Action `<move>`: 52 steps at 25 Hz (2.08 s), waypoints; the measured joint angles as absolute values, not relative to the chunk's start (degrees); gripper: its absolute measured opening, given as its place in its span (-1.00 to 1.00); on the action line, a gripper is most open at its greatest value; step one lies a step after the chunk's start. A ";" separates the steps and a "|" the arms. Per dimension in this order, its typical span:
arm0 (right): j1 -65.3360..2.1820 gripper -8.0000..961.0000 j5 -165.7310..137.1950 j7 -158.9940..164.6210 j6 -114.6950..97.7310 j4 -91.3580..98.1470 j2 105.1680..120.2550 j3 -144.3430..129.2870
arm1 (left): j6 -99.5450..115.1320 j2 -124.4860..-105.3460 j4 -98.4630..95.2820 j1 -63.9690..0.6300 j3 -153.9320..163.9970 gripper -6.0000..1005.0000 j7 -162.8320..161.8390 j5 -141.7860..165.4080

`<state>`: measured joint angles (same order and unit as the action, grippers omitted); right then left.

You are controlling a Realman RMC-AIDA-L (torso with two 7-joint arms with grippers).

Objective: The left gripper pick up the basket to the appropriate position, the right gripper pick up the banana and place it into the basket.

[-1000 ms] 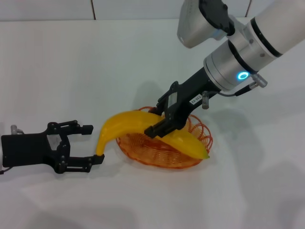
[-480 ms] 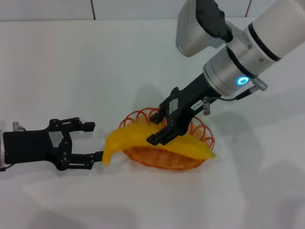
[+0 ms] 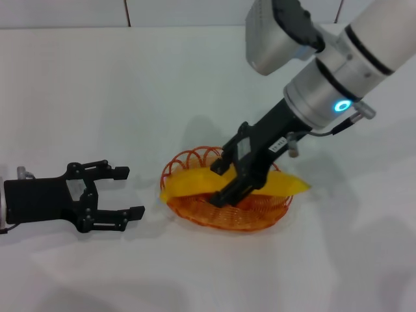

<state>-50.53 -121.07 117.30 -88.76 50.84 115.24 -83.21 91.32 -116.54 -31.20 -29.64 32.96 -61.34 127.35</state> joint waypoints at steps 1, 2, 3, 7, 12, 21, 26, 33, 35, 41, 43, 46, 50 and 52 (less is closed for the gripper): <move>-50.38 0.39 -121.22 117.31 -89.96 51.89 114.70 -83.10 | 91.32 -116.54 -31.20 -29.59 32.96 0.75 -61.34 127.35; -50.15 0.39 -121.37 117.33 -90.80 52.66 114.37 -82.87 | 91.32 -116.54 -31.20 -29.55 32.96 0.75 -61.34 127.35; -49.74 0.39 -121.69 117.33 -91.90 53.68 113.83 -82.24 | 91.32 -116.54 -31.20 -29.51 32.96 0.75 -61.34 127.35; -46.53 0.39 -124.22 116.81 -96.36 57.68 112.90 -74.47 | 91.32 -116.53 -31.20 -29.36 32.88 0.75 -61.34 127.35; -39.37 0.38 -126.10 113.52 -101.58 64.72 112.50 -61.94 | 91.32 -116.53 -31.20 -29.49 32.87 0.75 -61.29 127.35; -28.50 0.38 -125.48 91.77 -108.82 64.84 113.65 -45.99 | 91.32 -116.46 -31.20 -29.34 32.84 0.75 -61.30 127.31; -24.30 0.37 -125.49 79.23 -108.55 61.89 115.50 -40.94 | 91.45 -116.44 -31.20 -28.75 32.01 0.74 -61.36 127.25; -23.48 0.41 -125.92 60.48 -105.90 45.92 114.56 -30.38 | 91.57 -116.44 -31.20 -28.52 31.04 0.75 -60.91 126.77; -23.77 0.42 -125.86 59.02 -104.71 42.42 113.71 -28.67 | 91.58 -116.45 -31.20 -28.52 31.03 0.75 -60.90 126.77; -26.02 0.52 -126.20 58.67 -105.18 36.06 110.95 -28.66 | 91.59 -116.53 -31.20 -28.45 30.92 0.75 -60.88 126.76; -26.15 0.61 -127.64 58.50 -104.21 35.96 111.11 -28.93 | 91.59 -116.53 -31.20 -28.45 30.93 0.75 -60.88 126.77; -26.04 0.76 -131.05 56.83 -101.57 36.16 111.69 -28.88 | 91.58 -116.54 -31.20 -28.47 30.94 0.75 -60.87 126.74; -25.48 0.86 -133.47 53.67 -98.55 36.18 112.66 -28.45 | 91.58 -116.54 -31.20 -28.48 30.94 0.75 -60.85 126.61; -25.38 0.85 -133.42 53.25 -98.05 36.10 112.78 -28.33 | 91.58 -116.54 -31.20 -28.48 30.94 0.75 -60.85 126.59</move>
